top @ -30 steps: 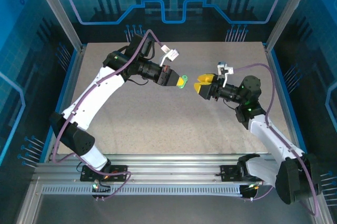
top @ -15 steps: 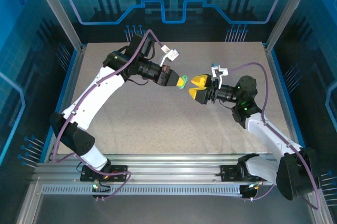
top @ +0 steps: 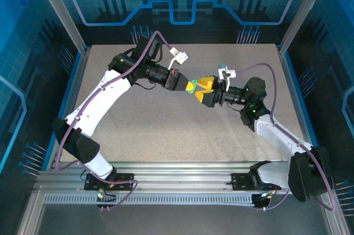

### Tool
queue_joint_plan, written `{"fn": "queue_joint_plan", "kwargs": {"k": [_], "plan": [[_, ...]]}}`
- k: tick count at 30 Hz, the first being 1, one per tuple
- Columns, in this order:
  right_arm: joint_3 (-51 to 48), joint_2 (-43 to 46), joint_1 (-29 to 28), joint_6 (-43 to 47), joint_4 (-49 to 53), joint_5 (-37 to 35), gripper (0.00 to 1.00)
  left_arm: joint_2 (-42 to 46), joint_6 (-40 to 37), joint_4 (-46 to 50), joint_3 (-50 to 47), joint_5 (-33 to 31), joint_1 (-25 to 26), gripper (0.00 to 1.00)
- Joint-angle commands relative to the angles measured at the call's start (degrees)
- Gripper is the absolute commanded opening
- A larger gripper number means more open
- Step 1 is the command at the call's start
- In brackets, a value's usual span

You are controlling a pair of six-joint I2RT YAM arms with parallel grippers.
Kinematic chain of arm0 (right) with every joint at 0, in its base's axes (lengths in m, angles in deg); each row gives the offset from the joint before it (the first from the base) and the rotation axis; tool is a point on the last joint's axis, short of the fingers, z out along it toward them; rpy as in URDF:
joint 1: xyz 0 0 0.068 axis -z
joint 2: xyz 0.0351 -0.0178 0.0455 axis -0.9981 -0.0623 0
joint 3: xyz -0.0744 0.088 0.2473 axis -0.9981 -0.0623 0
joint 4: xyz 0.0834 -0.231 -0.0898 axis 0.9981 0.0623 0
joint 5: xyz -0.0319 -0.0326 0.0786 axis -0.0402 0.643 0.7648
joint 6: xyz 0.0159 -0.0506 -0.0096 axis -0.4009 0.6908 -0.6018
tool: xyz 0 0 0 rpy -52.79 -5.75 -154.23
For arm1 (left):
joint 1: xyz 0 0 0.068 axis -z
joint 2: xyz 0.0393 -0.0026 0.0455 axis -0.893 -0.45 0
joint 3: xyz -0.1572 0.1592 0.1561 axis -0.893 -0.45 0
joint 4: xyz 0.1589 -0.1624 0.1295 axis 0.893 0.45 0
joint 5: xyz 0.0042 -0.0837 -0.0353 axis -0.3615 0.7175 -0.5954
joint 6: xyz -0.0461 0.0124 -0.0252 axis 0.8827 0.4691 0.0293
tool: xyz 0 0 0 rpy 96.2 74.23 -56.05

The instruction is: Remove the keys from the keyring

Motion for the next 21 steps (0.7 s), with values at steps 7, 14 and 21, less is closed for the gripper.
{"fn": "queue_joint_plan", "kwargs": {"k": [7, 14, 21], "plan": [[3.0, -1.1, -1.9, -3.1, -6.9, 5.2, 0.63, 0.9, 0.0, -0.6, 0.3, 2.0, -0.3, 0.0], [1.4, 1.2, -1.8, -1.9, -4.9, 5.5, 0.54, 1.2, -0.3, -0.4, 0.4, 1.7, -0.4, 0.0], [0.1, 3.0, -1.5, -1.7, -4.3, 6.1, 0.49, 1.3, -0.7, -0.2, 0.3, 1.4, -0.4, 0.0]]}}
